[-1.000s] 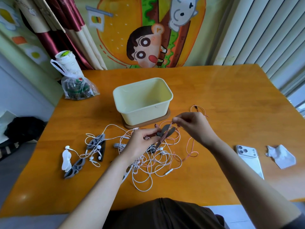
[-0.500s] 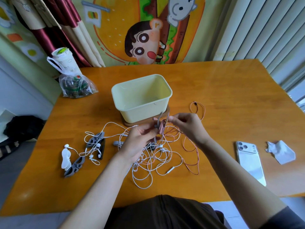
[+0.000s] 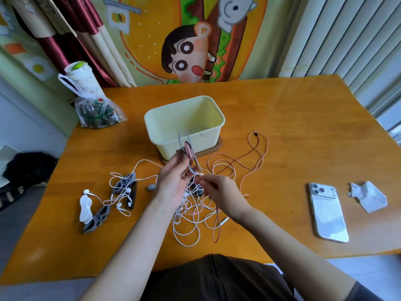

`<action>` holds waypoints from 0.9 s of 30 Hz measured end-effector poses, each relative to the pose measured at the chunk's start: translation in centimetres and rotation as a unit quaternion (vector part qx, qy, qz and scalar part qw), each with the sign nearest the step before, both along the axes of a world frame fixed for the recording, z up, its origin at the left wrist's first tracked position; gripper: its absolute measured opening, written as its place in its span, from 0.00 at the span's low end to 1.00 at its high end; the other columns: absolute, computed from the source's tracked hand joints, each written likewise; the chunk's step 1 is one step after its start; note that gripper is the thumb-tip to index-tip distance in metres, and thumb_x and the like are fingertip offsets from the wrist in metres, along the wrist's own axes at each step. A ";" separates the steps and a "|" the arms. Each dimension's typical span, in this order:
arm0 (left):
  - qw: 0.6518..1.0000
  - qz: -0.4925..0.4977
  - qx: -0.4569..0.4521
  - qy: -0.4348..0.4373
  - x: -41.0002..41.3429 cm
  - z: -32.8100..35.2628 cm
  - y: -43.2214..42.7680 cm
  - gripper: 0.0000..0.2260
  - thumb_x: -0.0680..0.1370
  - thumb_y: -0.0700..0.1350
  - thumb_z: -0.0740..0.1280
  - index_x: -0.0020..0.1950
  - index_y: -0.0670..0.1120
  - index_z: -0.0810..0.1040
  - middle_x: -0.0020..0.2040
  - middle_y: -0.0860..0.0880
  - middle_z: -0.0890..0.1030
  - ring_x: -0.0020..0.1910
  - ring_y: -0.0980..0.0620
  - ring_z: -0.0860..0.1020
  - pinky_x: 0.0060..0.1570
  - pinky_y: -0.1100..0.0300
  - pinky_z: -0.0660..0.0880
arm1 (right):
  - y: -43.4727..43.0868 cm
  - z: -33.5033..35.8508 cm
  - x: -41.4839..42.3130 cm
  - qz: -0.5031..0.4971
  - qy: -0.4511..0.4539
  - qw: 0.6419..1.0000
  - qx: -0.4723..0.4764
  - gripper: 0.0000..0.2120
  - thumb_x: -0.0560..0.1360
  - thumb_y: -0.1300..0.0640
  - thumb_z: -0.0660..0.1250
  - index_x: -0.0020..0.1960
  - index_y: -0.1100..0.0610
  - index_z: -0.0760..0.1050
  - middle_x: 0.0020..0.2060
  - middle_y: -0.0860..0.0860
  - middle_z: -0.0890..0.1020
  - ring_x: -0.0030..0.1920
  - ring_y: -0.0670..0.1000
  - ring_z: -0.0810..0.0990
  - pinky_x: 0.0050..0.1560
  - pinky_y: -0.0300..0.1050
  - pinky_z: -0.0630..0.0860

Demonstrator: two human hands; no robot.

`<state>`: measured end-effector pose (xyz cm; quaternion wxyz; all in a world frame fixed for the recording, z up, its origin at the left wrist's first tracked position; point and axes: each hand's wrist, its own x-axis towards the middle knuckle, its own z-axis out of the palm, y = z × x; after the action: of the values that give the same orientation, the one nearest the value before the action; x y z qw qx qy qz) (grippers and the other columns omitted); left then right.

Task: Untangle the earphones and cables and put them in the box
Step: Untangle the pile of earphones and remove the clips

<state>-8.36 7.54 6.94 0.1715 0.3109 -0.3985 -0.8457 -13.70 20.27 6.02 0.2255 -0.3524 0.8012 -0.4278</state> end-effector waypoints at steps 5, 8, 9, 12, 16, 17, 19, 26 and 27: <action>0.938 0.038 -0.316 -0.138 0.2 -2.0 -0.3 0.12 0.76 0.37 0.68 0.58 0.46 0.82 0.51 0.54 0.83 0.49 0.58 0.79 0.46 0.68 0.73 | 0.3 0.6 0.0 0.039 0.092 0.994 0.051 0.11 0.79 0.54 0.61 0.55 0.55 0.80 0.39 0.49 0.83 0.37 0.47 0.80 0.38 0.42 0.77; 0.876 0.035 -0.445 -0.181 0.9 -2.6 -1.5 0.14 0.75 0.34 0.69 0.60 0.40 0.80 0.55 0.49 0.81 0.52 0.54 0.79 0.48 0.67 0.73 | 1.1 1.4 -0.6 0.059 0.126 0.986 0.094 0.12 0.79 0.51 0.60 0.54 0.53 0.80 0.41 0.47 0.82 0.39 0.47 0.80 0.38 0.41 0.75; 0.857 0.021 -0.478 -0.191 1.1 -2.8 -2.0 0.14 0.75 0.34 0.69 0.60 0.40 0.80 0.55 0.47 0.81 0.53 0.52 0.79 0.48 0.66 0.74 | 1.4 1.9 -0.9 0.057 0.135 0.984 0.103 0.12 0.79 0.50 0.60 0.54 0.52 0.80 0.43 0.47 0.83 0.41 0.47 0.79 0.40 0.41 0.75; 0.829 -0.059 -0.523 -0.191 1.9 -3.1 -2.6 0.13 0.74 0.34 0.70 0.58 0.41 0.81 0.55 0.48 0.82 0.52 0.51 0.79 0.46 0.69 0.74 | 2.1 2.9 -2.8 0.047 0.212 0.969 0.115 0.12 0.79 0.51 0.61 0.56 0.53 0.80 0.49 0.48 0.83 0.49 0.48 0.77 0.46 0.39 0.71; 0.849 -0.191 -0.475 -0.131 2.2 -2.3 -1.8 0.18 0.74 0.32 0.68 0.58 0.51 0.78 0.53 0.56 0.80 0.51 0.60 0.79 0.49 0.71 0.74 | 2.5 3.3 -5.8 0.016 0.306 0.942 0.133 0.11 0.78 0.51 0.62 0.54 0.51 0.81 0.50 0.48 0.81 0.52 0.52 0.72 0.47 0.43 0.64; 0.857 -0.227 -0.448 -0.117 2.2 -1.9 -1.5 0.19 0.74 0.32 0.68 0.58 0.53 0.77 0.53 0.57 0.80 0.51 0.65 0.78 0.50 0.72 0.74 | 2.5 3.2 -6.4 0.004 0.313 0.940 0.135 0.10 0.77 0.50 0.63 0.54 0.51 0.81 0.49 0.48 0.81 0.52 0.52 0.72 0.47 0.44 0.64; 0.870 -0.282 -0.396 -0.086 2.1 -1.0 -1.0 0.18 0.74 0.33 0.68 0.56 0.54 0.78 0.52 0.60 0.81 0.51 0.68 0.78 0.54 0.71 0.74 | 2.6 2.9 -7.2 -0.014 0.301 0.944 0.135 0.10 0.77 0.50 0.64 0.52 0.51 0.82 0.48 0.49 0.82 0.51 0.53 0.72 0.47 0.44 0.65; 0.969 -0.202 -0.133 0.059 1.3 1.1 1.0 0.14 0.69 0.37 0.66 0.46 0.52 0.86 0.45 0.51 0.85 0.45 0.55 0.82 0.46 0.62 0.78 | 2.4 1.6 -6.0 -0.044 0.118 0.991 0.041 0.09 0.77 0.52 0.63 0.42 0.52 0.80 0.37 0.46 0.81 0.39 0.45 0.78 0.42 0.37 0.74; 0.975 -0.184 -0.106 0.070 1.0 1.3 1.1 0.14 0.69 0.38 0.65 0.45 0.52 0.86 0.45 0.51 0.85 0.45 0.55 0.82 0.46 0.61 0.79 | 2.2 1.5 -5.4 -0.039 0.104 0.993 0.038 0.10 0.78 0.53 0.62 0.41 0.51 0.78 0.36 0.45 0.80 0.37 0.42 0.77 0.40 0.32 0.72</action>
<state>-7.37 8.66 8.26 0.0724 0.1522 -0.5236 -0.8351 -19.07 22.47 7.51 0.1381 -0.3548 0.8490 -0.3665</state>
